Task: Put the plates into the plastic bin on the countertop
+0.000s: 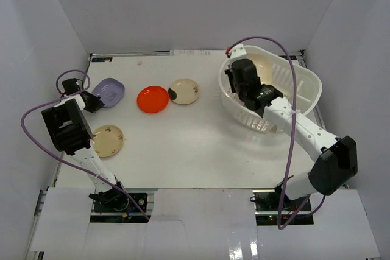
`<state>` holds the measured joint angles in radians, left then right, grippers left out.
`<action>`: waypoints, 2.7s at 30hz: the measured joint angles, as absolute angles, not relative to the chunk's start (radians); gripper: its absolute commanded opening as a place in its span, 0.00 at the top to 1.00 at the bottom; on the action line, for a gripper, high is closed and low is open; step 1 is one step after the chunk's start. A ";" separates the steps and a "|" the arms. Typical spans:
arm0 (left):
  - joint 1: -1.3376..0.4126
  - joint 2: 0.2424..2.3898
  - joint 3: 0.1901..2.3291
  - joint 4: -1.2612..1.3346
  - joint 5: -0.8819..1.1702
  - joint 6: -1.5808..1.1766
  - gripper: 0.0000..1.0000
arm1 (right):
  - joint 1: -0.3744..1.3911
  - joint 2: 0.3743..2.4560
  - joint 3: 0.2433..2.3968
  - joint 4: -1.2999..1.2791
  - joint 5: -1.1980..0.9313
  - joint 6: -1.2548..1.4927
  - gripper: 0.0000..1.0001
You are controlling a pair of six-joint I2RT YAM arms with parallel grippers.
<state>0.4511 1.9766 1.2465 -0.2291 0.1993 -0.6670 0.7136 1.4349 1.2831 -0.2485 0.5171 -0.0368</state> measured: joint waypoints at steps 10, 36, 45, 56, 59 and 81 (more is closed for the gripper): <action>0.441 1.877 1.167 -0.187 0.317 -0.765 1.00 | 0.393 1.595 1.280 -0.320 0.479 0.062 0.92; -0.119 1.111 0.889 -0.220 0.490 -0.663 1.00 | 0.401 1.249 1.129 -0.250 0.089 0.293 0.11; -0.347 1.161 0.894 -0.237 0.398 -0.644 1.00 | 0.643 1.106 1.090 -0.181 -0.056 0.273 0.13; -0.522 1.202 0.923 -0.250 0.184 -0.627 0.97 | 0.743 1.207 1.108 -0.249 0.078 0.274 0.68; -0.528 1.197 0.923 -0.253 0.145 -0.626 0.75 | 0.747 1.218 1.112 -0.267 0.118 0.284 0.92; -0.533 0.767 0.844 -0.362 0.032 -0.451 0.07 | 0.163 1.190 1.131 -0.265 0.241 0.304 0.92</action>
<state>-0.5335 0.7673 0.8440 -0.3618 0.0322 -0.4515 0.1627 1.1904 1.1313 -0.2653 0.2409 0.3042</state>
